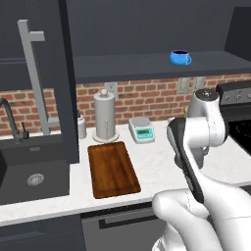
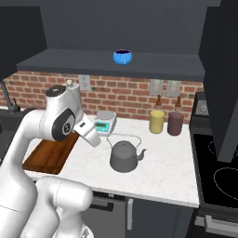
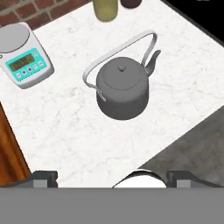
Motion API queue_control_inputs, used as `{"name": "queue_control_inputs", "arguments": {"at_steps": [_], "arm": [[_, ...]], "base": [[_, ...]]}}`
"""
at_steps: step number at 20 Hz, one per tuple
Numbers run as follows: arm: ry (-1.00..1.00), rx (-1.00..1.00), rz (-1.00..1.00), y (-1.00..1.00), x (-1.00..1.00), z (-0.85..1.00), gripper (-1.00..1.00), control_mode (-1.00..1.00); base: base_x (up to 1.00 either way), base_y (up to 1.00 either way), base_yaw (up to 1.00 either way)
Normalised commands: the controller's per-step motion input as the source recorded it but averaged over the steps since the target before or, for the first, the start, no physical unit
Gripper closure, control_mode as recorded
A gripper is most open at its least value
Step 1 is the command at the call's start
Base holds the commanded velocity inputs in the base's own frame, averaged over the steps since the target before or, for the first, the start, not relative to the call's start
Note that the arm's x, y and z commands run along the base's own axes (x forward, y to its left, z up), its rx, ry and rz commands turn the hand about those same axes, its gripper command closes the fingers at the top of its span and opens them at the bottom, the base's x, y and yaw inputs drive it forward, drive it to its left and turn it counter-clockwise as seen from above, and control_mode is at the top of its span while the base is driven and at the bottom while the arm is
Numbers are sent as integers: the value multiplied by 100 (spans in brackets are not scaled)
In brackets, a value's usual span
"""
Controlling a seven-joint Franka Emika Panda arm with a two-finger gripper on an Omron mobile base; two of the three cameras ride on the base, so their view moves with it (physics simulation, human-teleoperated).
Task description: Pick the kettle from the counter and place it on the tray. Then pick the mug from the cabinet and place it on the tray. Then close the cabinet doors.
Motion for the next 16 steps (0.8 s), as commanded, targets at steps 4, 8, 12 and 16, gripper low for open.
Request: {"name": "queue_control_inputs", "arguments": {"at_steps": [4, 8, 12, 16], "arm": [[1, 7, -11, -46, 44, 0, -100, -100], [6, 6, -11, -42, 53, 0, -100, -100], [10, 3, -13, -32, 51, 0, -100, -100], [11, 3, -5, -44, 20, -13, -100, -100]], "base": [[0, 0, 0], [0, 0, 0], [0, 0, 0], [0, 0, 0]]}}
